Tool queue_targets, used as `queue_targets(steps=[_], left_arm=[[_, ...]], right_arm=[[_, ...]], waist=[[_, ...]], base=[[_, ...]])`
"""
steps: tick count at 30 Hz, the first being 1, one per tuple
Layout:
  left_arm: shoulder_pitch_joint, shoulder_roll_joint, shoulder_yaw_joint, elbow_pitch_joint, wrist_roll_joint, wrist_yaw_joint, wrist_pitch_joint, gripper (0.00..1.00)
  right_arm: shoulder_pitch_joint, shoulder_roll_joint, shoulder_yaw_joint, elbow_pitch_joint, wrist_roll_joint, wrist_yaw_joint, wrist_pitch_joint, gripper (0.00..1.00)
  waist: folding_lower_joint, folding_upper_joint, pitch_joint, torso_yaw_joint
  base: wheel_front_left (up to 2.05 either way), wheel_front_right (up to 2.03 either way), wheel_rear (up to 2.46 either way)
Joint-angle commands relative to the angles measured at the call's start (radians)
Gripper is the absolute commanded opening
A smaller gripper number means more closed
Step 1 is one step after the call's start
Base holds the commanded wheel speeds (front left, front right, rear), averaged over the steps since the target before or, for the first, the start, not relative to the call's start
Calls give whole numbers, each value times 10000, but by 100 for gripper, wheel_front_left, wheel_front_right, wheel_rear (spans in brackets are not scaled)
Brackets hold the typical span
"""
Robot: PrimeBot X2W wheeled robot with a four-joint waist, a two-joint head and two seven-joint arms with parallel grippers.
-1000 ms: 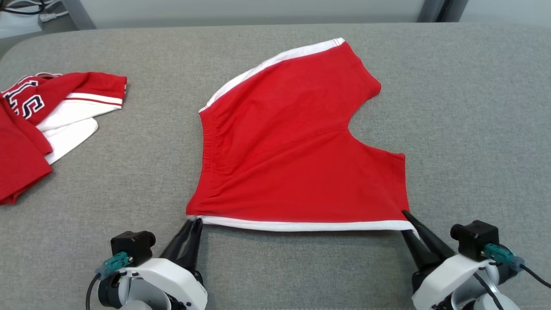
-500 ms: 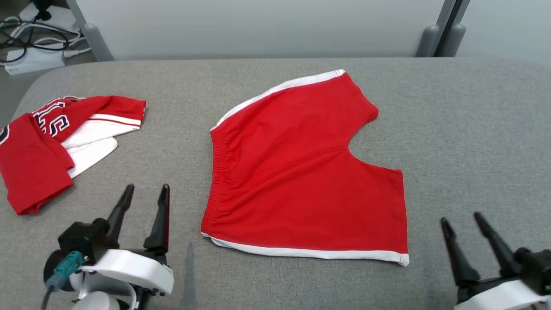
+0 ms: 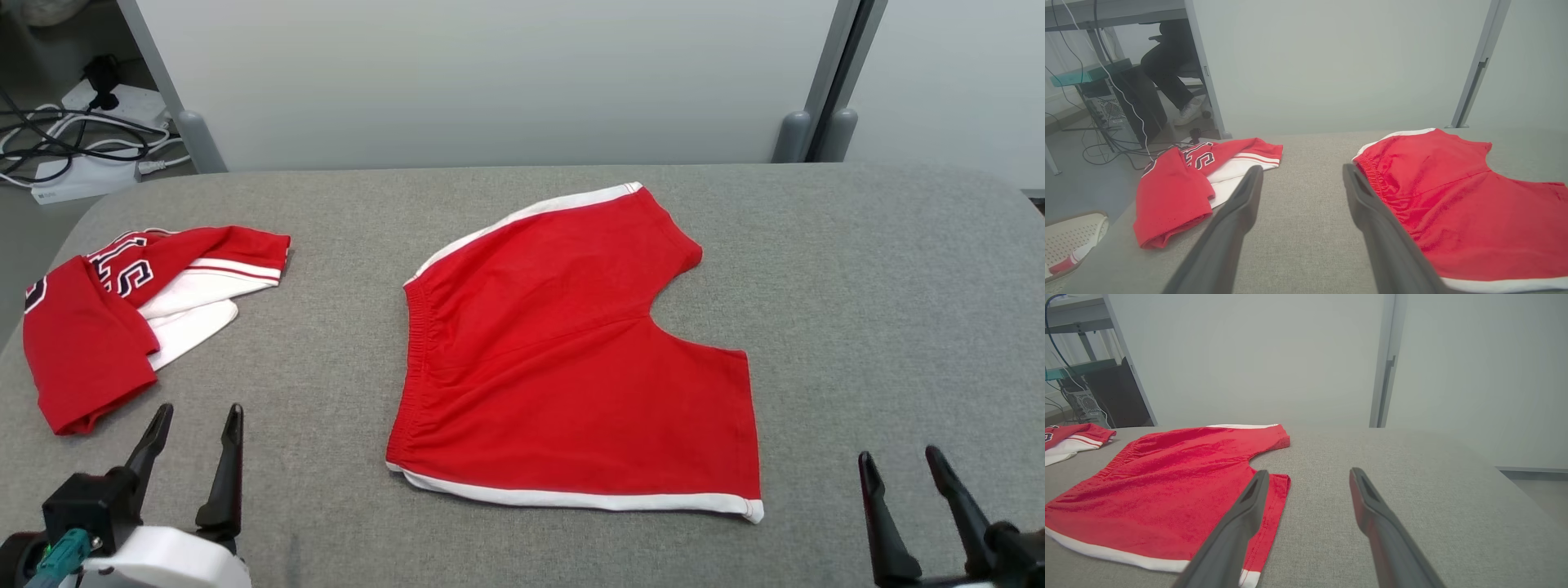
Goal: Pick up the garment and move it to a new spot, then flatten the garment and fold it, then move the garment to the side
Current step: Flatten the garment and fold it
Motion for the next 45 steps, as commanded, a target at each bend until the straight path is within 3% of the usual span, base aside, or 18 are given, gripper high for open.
queue_targets(steps=[1, 11, 34, 39, 45], left_arm=[[-181, 415, 539, -191, -33, 50, -108, 100], [1022, 380, 979, -507, -276, -208, -161, 100], [670, -105, 764, -308, -3, -773, -1, 100], [-115, -488, 64, -192, 84, -1241, 569, 100], [-1281, -1204, -747, 764, 228, -2142, 785, 100]], right_arm=[[67, -73, 154, -172, -89, -25, -152, 100], [822, 218, 354, -216, -236, -25, -211, 100], [623, 55, 717, -92, -24, -25, -11, 100], [140, -49, 1058, 290, 183, -25, 210, 100], [-721, -136, 1754, 1117, 362, -25, 366, 100]], waist=[[0, 0, -104, 13], [0, 0, -291, 110], [0, 0, -225, 180], [0, 0, 167, 122], [0, 0, 1039, -37]], base=[[0, 0, 0], [0, 0, 0], [0, 0, 0], [0, 0, 0], [0, 0, 0]])
